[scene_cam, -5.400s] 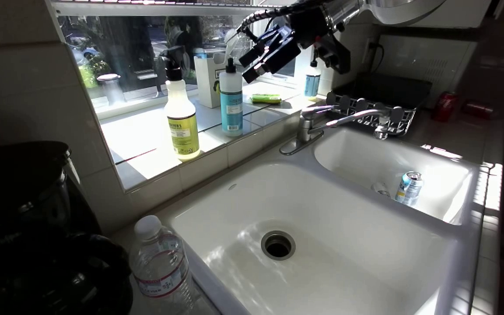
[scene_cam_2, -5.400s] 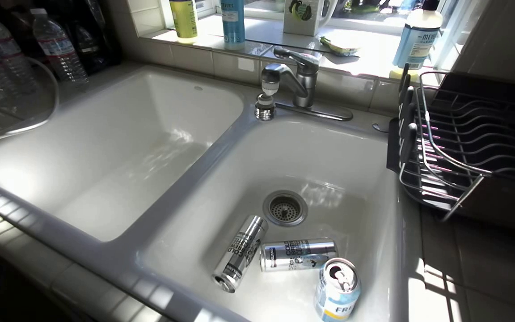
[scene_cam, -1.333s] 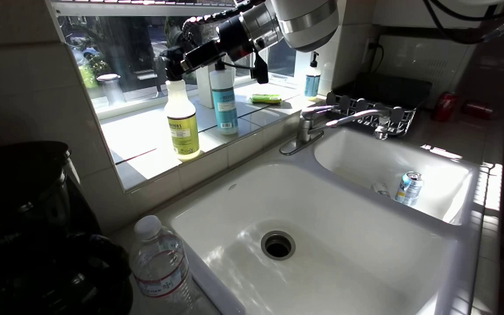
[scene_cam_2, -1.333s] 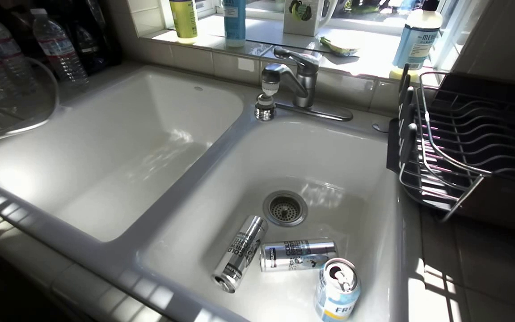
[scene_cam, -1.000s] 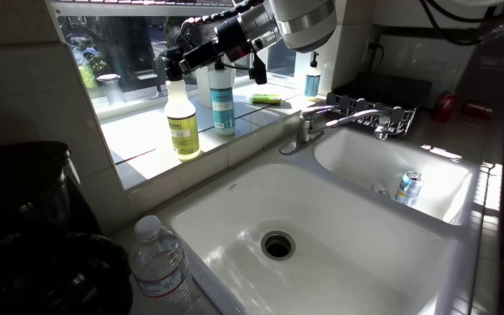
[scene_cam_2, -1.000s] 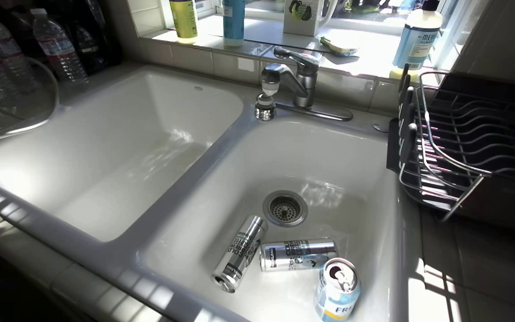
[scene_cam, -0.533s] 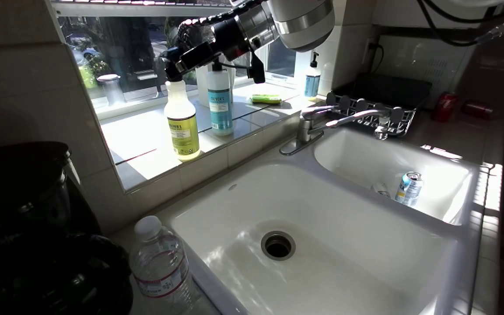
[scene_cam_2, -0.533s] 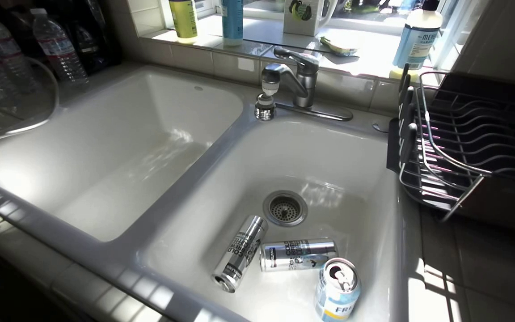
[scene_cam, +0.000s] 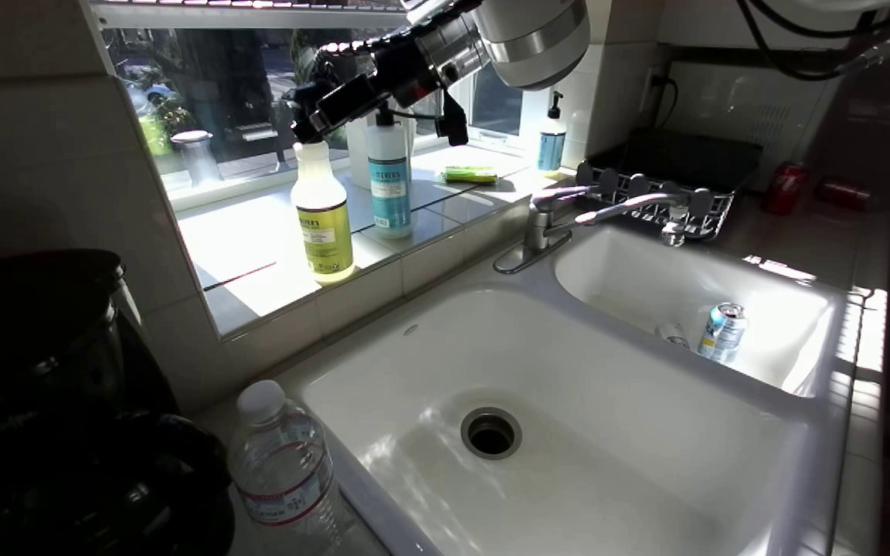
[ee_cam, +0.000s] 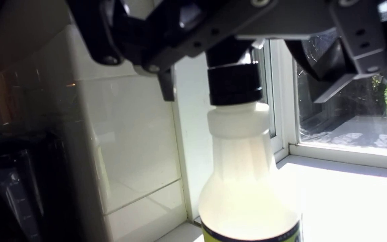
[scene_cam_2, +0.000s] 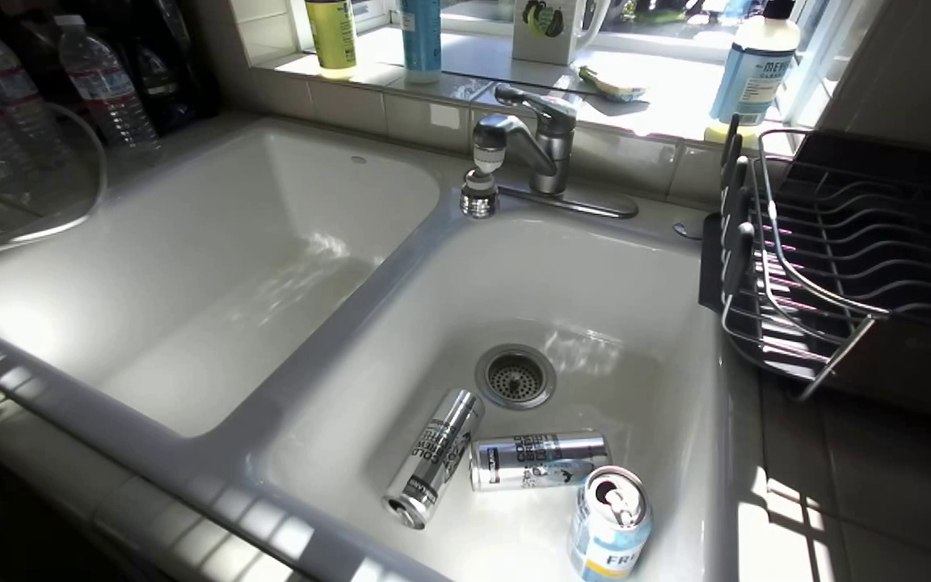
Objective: Press the pump of the bottle with a green label
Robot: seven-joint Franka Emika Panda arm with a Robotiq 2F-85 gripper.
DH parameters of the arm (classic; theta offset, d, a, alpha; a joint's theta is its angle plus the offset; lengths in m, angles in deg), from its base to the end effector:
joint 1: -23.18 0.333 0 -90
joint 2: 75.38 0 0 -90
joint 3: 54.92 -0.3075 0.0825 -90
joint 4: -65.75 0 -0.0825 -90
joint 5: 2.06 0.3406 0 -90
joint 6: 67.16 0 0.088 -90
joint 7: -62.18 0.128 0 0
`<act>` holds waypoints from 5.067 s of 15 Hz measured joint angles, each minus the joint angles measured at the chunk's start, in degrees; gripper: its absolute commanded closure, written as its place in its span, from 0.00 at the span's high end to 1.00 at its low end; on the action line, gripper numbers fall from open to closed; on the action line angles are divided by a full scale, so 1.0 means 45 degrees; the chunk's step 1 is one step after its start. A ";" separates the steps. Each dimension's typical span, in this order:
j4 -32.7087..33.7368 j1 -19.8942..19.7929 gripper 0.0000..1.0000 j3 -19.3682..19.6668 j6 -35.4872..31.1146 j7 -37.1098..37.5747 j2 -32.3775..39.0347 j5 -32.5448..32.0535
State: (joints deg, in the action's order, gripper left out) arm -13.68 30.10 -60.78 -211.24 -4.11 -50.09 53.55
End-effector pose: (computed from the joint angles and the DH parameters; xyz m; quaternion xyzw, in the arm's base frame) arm 0.6907 0.1441 0.5289 -0.8086 -0.3126 -0.4442 0.2260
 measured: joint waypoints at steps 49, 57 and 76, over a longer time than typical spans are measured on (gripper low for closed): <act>-0.0455 0.1781 1.00 0.1213 -0.2222 0.4007 -0.0396 -0.3010; -0.0430 0.1770 1.00 0.1217 -0.2237 0.4006 -0.0387 -0.3008; -0.0515 0.1833 1.00 0.1558 -0.2215 0.4077 -0.0438 -0.3518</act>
State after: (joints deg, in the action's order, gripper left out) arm -16.00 38.35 -53.77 -221.21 14.23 -52.06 37.72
